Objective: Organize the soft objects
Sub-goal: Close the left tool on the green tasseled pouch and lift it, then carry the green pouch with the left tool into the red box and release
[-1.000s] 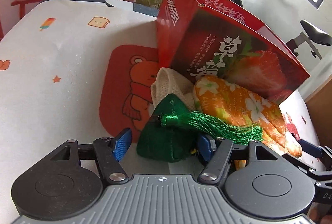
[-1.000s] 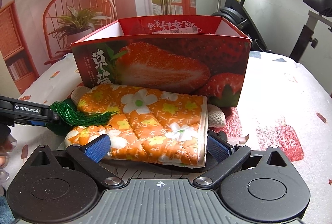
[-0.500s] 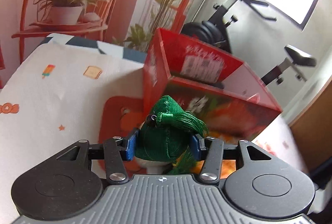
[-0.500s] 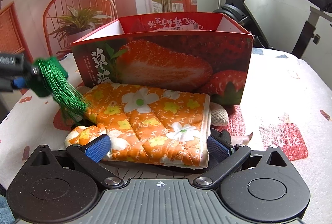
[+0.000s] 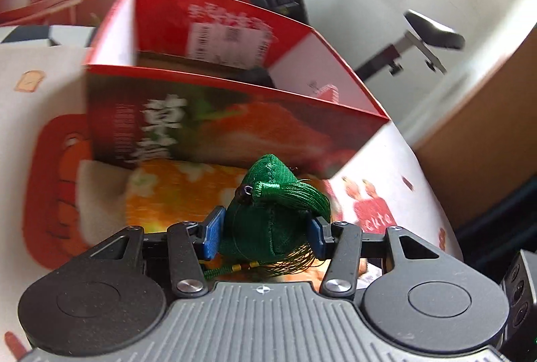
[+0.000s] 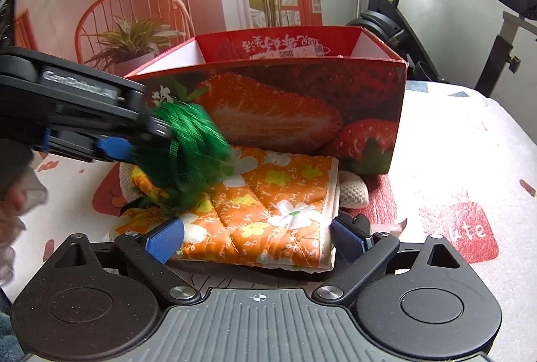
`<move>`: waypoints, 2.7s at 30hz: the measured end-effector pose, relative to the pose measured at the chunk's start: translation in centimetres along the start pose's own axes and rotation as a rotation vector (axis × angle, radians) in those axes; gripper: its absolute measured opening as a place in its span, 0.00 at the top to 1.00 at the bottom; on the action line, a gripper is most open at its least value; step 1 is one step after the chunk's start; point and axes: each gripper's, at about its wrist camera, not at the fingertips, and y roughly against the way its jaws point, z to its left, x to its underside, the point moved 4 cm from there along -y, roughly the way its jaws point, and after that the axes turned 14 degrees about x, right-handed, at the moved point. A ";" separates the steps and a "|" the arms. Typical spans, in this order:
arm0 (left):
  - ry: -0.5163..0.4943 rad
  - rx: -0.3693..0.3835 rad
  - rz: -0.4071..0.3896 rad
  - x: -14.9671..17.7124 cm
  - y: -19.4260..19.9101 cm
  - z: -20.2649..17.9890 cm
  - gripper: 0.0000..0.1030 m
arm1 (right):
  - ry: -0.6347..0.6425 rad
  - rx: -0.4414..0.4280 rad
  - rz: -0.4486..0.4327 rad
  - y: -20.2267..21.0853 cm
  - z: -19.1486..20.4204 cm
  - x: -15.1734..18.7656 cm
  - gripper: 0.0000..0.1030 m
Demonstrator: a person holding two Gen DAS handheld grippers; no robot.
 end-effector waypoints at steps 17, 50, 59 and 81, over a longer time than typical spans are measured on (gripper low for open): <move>-0.020 0.046 0.031 0.5 -0.7 -1.7 0.48 | 0.078 0.009 -0.130 1.7 0.7 -1.4 0.20; -0.325 0.088 -0.305 -15.4 7.0 -9.5 0.46 | 0.261 -0.189 -0.470 6.2 1.0 -23.1 0.42; -0.226 0.048 -0.224 -14.9 3.5 -4.1 0.46 | 0.240 -0.203 -0.335 -0.7 2.5 -22.5 0.42; -0.149 -0.105 -0.107 -11.3 1.9 2.0 0.23 | 0.088 -0.073 -0.134 -6.0 -1.5 -15.0 0.30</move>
